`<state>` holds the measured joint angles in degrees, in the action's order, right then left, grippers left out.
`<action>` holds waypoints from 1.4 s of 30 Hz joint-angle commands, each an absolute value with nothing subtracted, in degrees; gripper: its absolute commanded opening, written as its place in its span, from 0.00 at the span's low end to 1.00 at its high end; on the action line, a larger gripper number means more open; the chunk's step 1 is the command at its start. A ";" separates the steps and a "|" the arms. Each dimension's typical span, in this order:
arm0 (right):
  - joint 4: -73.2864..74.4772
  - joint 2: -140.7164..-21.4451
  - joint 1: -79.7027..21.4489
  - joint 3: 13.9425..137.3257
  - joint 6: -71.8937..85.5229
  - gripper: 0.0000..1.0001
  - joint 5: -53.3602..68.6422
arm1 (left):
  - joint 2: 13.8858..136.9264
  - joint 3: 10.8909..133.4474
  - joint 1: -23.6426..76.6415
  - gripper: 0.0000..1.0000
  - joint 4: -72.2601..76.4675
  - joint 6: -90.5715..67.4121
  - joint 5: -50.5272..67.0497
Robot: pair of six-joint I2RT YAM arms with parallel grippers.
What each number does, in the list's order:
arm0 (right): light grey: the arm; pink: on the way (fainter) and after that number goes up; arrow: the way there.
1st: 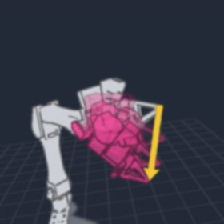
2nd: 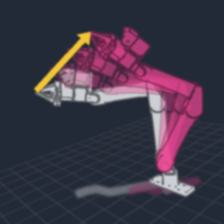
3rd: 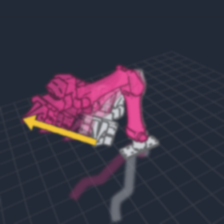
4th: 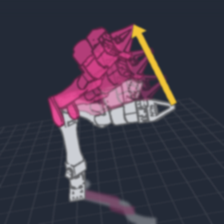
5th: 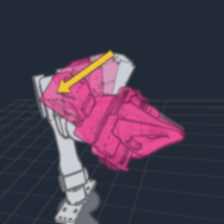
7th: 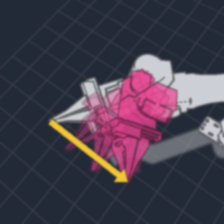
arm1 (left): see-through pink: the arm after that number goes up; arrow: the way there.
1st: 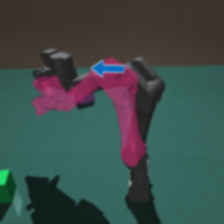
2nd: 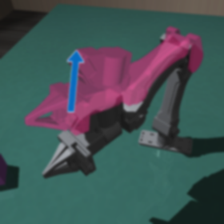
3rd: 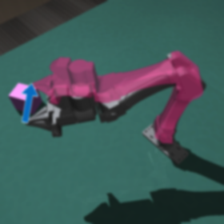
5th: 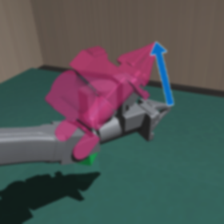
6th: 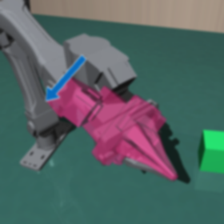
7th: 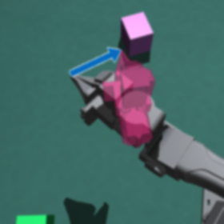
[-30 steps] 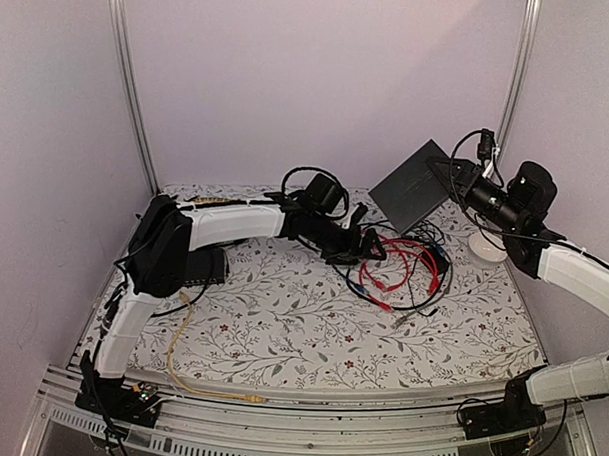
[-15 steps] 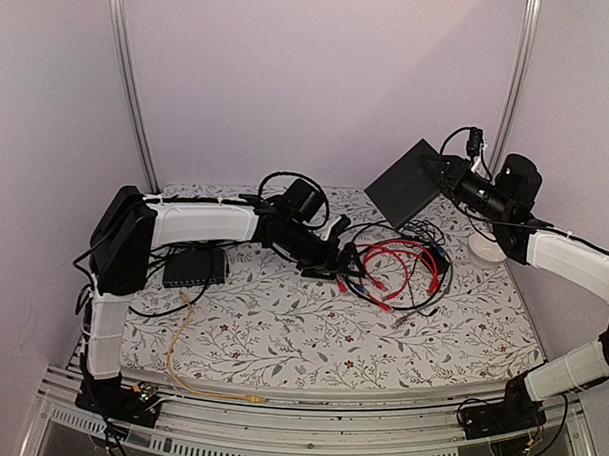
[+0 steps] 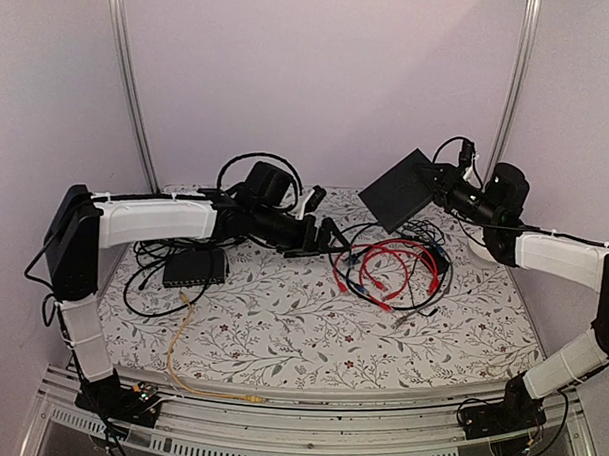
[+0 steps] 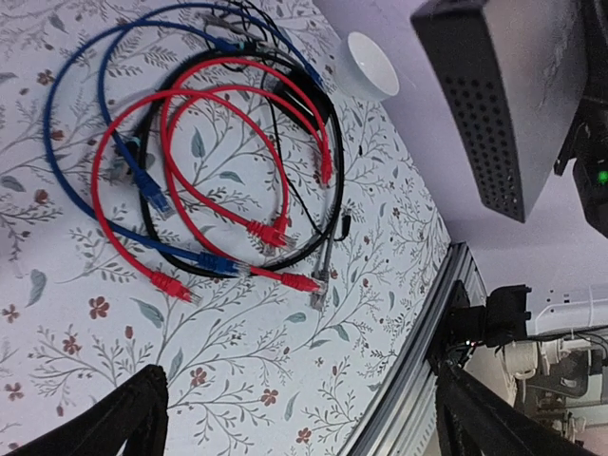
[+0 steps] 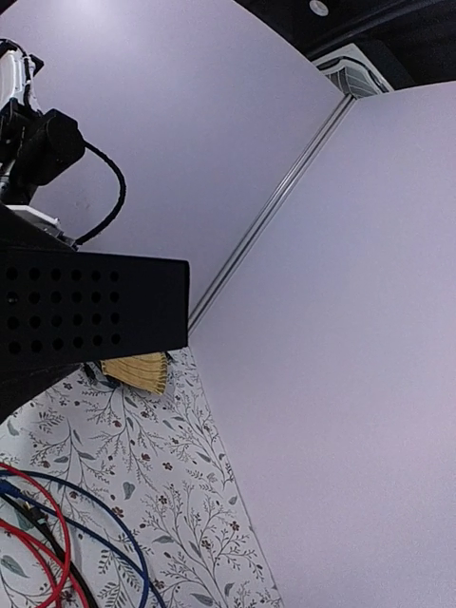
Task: Pull the plug from the switch port
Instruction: Pass from the right arm to the left
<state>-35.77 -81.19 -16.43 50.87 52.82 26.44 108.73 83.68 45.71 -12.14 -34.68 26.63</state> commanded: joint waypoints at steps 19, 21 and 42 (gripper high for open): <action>-63.01 -86.97 -31.86 38.02 73.96 0.01 9.67 | 94.82 48.14 40.09 0.98 44.85 -56.84 26.18; -63.99 -87.58 -32.66 37.86 75.09 0.01 9.39 | 95.64 47.57 40.53 0.98 48.19 -57.94 26.45; -73.42 -93.49 -35.25 36.29 82.48 0.02 10.34 | 104.71 53.22 42.68 0.92 56.12 -57.54 30.97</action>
